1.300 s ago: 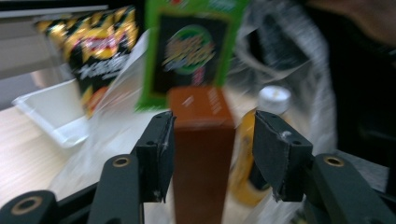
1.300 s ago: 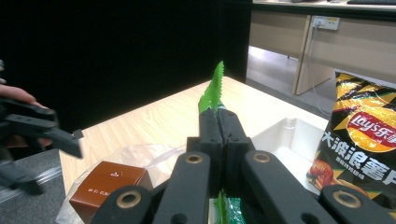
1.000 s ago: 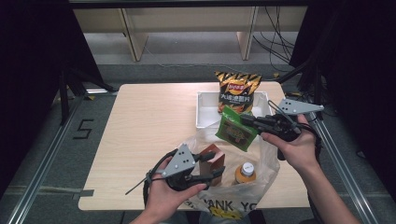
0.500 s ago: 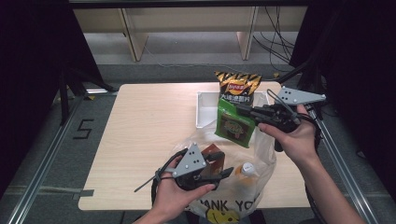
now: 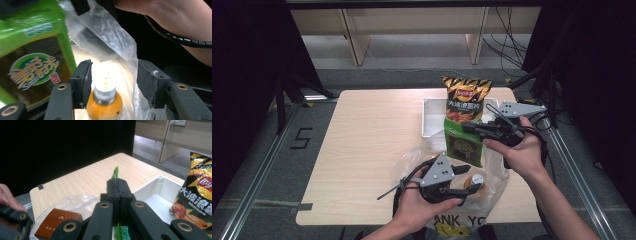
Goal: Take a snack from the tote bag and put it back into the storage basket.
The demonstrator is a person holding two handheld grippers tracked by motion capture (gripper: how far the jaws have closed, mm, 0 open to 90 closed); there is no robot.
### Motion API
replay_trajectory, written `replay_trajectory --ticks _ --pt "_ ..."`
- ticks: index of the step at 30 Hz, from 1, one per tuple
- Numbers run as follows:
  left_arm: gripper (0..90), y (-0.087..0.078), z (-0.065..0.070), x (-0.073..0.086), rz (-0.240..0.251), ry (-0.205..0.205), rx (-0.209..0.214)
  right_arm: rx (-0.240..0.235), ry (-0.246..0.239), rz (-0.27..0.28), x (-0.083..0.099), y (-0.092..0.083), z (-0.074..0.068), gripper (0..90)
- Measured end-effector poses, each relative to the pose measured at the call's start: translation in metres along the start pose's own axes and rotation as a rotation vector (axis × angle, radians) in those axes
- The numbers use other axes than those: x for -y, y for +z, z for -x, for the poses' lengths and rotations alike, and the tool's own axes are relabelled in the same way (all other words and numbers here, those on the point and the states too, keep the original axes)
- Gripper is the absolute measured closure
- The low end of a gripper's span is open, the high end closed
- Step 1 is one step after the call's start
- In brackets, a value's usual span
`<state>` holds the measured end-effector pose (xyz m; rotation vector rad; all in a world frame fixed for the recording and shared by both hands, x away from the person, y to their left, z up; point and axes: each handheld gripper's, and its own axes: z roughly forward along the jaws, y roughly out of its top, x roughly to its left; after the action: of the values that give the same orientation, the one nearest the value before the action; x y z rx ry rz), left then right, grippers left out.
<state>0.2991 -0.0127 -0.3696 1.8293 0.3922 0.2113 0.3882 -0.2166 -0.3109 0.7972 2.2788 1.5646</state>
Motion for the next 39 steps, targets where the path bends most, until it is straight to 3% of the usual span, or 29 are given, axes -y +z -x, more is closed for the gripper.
replay_trajectory --ticks 8,15,17,18,24,31,32,35,39 --pt "44.9 0.016 0.004 -0.003 -0.022 0.015 0.015 -0.007 0.020 0.025 0.000 0.000 -0.002 90.0" --pt "45.6 0.028 0.002 -0.008 -0.009 -0.014 0.014 0.008 -0.002 0.030 0.001 0.000 -0.001 90.0" --pt "46.0 0.030 0.002 -0.009 -0.009 -0.017 0.017 0.003 0.032 0.027 0.003 0.001 -0.003 90.0" --pt "46.4 0.031 0.002 -0.010 -0.004 -0.017 0.018 -0.003 0.003 0.029 0.003 0.002 -0.001 90.0" --pt "50.8 0.036 0.000 -0.008 -0.009 -0.028 0.011 -0.007 0.016 0.034 0.005 0.005 -0.003 90.0" --pt "63.6 0.040 0.000 -0.005 -0.016 -0.024 0.007 0.002 -0.006 0.048 0.004 0.006 -0.004 90.0" --pt "66.9 0.040 0.000 -0.005 -0.013 -0.025 0.006 -0.016 0.010 0.043 0.004 0.006 -0.005 90.0" --pt "74.8 0.043 0.001 -0.006 -0.014 -0.002 0.009 -0.008 0.011 0.043 0.004 0.006 -0.006 90.0" --pt "85.4 0.048 0.002 -0.006 -0.027 -0.014 0.015 0.002 0.015 0.047 0.005 0.003 -0.005 90.0"
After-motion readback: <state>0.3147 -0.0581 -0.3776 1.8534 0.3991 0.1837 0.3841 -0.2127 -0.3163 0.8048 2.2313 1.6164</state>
